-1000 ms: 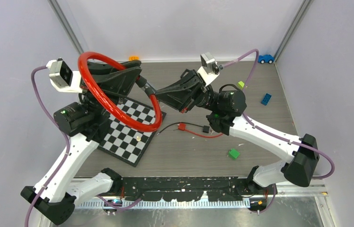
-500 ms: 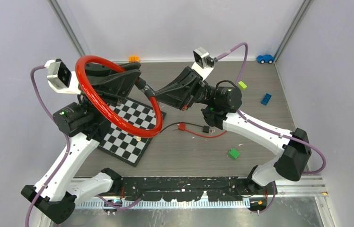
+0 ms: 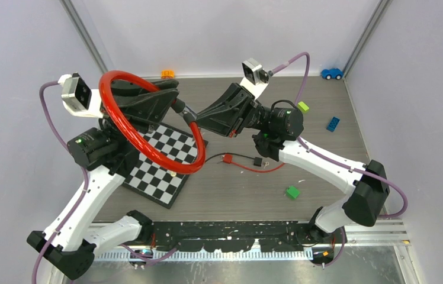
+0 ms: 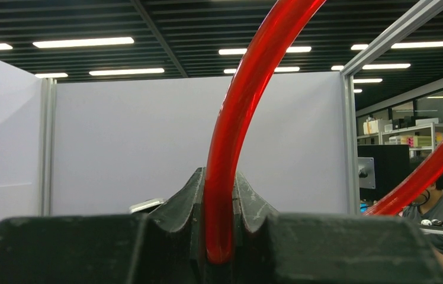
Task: Lock with the key
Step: Lock the lock.
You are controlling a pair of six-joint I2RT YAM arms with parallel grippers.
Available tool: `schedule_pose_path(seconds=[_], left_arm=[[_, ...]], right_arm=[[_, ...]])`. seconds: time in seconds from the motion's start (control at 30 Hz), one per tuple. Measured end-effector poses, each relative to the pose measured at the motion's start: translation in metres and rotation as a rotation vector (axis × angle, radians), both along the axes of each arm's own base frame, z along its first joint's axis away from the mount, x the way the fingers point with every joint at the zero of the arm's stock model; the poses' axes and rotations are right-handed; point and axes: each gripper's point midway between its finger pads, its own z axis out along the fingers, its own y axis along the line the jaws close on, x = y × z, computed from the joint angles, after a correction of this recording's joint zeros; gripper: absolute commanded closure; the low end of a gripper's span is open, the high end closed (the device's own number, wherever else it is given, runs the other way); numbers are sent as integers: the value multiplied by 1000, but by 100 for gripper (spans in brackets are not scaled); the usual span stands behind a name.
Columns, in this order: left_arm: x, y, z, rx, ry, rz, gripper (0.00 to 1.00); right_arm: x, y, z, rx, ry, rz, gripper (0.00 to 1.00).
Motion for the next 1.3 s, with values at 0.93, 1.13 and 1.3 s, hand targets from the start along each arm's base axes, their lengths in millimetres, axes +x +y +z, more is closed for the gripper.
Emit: schedule_pose_path(seconds=[0.93, 1.13, 1.3], left_arm=[[15, -7, -18, 94, 69, 87, 100], [21, -8, -22, 111, 93, 112, 100], [32, -9, -27, 125, 143, 143, 100]], right_arm=[[2, -39, -2, -58, -145, -361, 40], [17, -50, -9, -106, -192, -536, 41], [37, -50, -29, -138, -241, -669, 43]])
